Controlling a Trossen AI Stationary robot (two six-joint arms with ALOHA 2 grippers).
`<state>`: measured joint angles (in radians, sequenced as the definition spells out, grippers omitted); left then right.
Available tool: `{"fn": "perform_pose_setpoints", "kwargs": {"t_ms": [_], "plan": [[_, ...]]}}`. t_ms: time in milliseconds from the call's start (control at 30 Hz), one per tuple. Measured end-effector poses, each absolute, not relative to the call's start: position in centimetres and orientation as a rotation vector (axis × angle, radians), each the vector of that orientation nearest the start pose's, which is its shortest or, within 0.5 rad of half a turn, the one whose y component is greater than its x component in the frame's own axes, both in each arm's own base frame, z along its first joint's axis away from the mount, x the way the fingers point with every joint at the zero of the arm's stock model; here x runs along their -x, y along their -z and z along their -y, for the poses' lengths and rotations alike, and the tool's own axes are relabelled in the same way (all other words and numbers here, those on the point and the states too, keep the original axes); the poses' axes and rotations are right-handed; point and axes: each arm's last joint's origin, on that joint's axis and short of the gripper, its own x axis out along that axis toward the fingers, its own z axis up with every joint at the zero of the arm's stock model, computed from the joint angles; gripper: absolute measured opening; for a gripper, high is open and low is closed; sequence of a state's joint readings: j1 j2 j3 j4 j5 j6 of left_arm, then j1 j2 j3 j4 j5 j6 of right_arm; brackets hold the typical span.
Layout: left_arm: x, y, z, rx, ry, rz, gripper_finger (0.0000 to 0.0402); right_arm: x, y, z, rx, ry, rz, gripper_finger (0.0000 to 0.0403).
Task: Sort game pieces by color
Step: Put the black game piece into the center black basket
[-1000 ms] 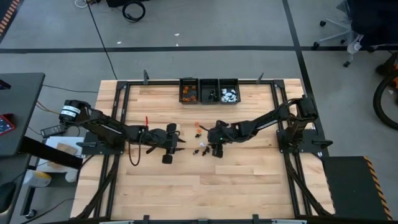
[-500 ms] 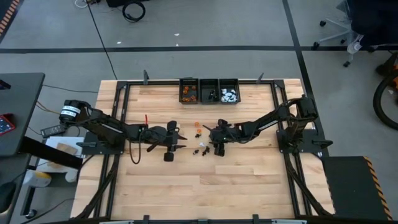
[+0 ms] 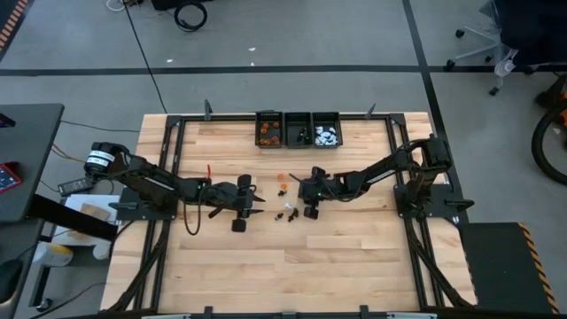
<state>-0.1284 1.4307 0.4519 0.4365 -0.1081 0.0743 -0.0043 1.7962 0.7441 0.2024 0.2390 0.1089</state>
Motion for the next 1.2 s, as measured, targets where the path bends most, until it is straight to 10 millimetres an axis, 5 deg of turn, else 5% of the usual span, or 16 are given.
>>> {"fn": "perform_pose_setpoints", "kwargs": {"t_ms": [233, 433, 800, 1200], "plan": [[-25.0, -14.4, 2.9, -0.156, 0.045, -0.547, 0.0130, -31.6, -10.7, 0.8, -0.029, 0.288, -0.829, 0.0053], [-25.1, -14.6, 2.9, -0.152, 0.043, -0.522, 0.0130, -32.2, -11.4, 1.2, -0.024, 0.306, -0.810, 0.0043], [-25.2, -14.8, 2.9, -0.126, 0.036, -0.505, 0.0130, -35.1, -16.0, 7.8, -0.029, 0.348, -0.766, 0.0048], [-24.7, -14.0, 2.9, -0.123, 0.035, -0.606, 0.0130, -33.4, -17.9, 16.3, -0.113, 0.539, -0.735, 0.0058]]}}
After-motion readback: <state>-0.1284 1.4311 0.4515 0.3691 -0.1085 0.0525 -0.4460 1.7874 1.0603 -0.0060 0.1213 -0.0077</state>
